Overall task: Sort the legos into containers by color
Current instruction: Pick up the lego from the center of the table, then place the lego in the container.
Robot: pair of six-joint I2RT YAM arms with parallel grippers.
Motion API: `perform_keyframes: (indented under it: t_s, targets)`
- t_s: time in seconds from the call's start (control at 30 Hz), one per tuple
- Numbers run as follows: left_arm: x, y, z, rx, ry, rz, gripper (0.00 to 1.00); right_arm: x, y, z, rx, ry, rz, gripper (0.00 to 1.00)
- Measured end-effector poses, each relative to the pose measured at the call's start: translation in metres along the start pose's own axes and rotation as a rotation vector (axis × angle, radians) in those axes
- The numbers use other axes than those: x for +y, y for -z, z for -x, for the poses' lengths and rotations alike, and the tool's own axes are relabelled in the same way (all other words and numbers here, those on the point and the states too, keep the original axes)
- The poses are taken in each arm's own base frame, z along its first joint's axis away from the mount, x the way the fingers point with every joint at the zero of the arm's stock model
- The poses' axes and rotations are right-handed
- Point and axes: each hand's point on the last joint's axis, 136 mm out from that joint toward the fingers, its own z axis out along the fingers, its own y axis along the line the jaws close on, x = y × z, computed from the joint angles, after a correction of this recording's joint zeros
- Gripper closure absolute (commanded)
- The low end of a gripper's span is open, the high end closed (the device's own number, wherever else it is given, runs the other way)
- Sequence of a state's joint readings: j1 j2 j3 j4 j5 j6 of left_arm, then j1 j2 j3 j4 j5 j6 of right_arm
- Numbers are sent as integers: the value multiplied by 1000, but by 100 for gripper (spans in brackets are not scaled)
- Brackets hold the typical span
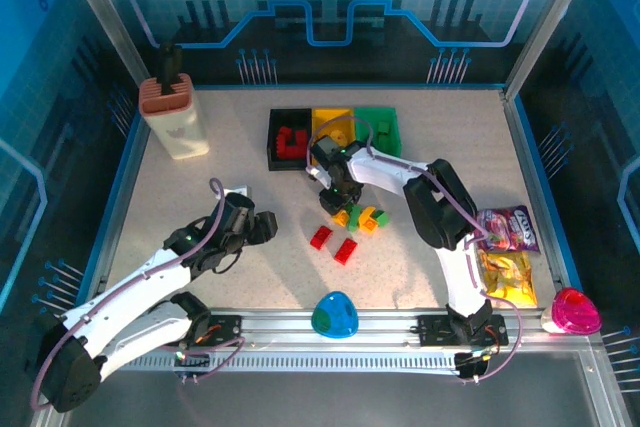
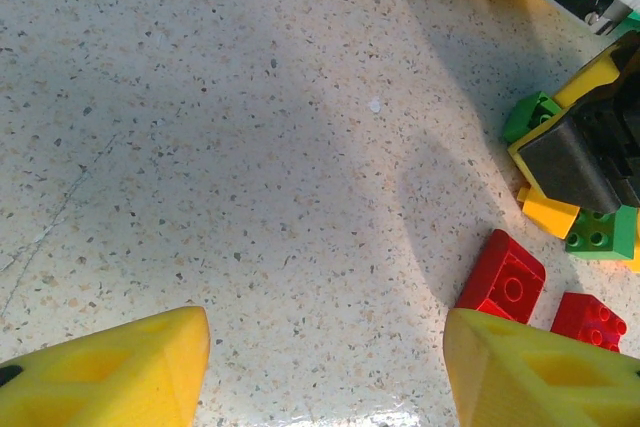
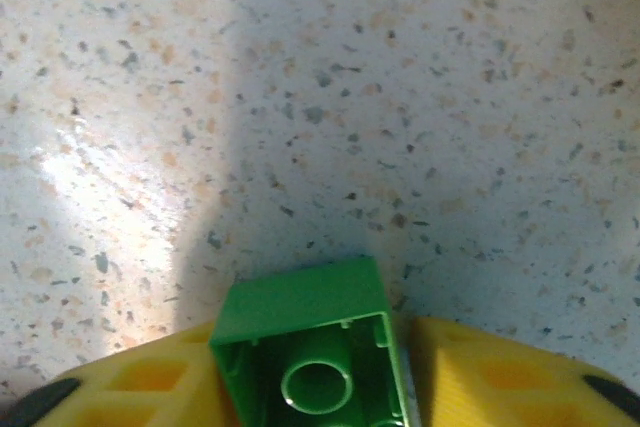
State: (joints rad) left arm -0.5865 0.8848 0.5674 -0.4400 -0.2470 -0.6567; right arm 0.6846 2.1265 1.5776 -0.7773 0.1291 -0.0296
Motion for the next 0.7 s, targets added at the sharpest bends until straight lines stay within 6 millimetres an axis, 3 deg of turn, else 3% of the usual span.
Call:
perform_keyframes:
  t_s: [0.17,0.27,0.37,0.6,0.7]
  targets:
    - [0,0,0,0,0,0,37,1,3,1,-4,16,-31,66]
    - [0,0,0,-2,0,-2,37,-3,14,5,-29,15,-55,67]
    - [-1,0,1,-4,0,-4,37,-7,42,12,-96,10,-76,68]
    - [-9,1,-5,10,-39,-26,37,-25,141,31,-371,-65,-122,68]
    - [-16,-2,-13,29,-73,-35,38,-48,158,28,-437,-157,-138,68]
